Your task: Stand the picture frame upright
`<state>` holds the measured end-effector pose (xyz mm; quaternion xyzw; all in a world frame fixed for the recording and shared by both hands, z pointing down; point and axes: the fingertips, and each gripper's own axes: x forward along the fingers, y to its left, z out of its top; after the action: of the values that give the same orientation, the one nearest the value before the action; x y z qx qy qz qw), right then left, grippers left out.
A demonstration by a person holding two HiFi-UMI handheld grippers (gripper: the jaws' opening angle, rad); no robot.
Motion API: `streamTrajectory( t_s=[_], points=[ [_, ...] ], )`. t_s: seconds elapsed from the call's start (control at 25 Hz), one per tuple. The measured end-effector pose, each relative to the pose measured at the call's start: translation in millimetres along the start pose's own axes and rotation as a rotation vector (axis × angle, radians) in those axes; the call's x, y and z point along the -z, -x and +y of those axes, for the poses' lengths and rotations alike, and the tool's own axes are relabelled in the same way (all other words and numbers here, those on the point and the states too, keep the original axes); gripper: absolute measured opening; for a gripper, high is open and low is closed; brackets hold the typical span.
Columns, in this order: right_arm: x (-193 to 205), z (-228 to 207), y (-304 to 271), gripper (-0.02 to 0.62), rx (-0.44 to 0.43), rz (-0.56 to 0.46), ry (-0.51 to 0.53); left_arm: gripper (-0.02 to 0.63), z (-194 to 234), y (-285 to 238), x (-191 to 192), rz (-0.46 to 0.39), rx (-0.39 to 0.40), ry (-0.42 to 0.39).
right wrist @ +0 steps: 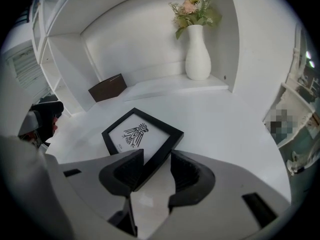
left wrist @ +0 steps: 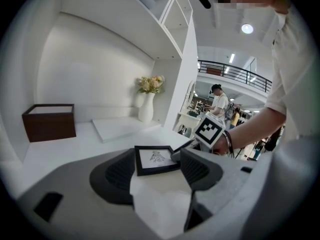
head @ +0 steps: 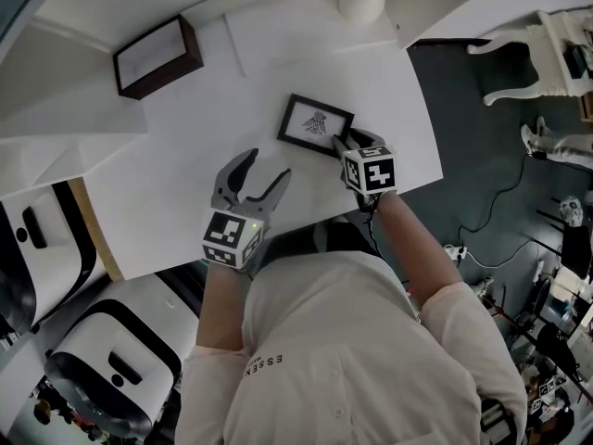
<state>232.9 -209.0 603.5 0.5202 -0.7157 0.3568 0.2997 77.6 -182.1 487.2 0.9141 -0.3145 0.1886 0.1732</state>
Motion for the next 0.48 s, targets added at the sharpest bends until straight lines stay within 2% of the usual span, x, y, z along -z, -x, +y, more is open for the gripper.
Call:
streamTrajectory(
  t_s=[0.48],
  points=[
    [29,4,18,0.173,-0.088,0.033,0.108,0.281,-40,18,29,0.037,-0.092,0.079]
  ],
)
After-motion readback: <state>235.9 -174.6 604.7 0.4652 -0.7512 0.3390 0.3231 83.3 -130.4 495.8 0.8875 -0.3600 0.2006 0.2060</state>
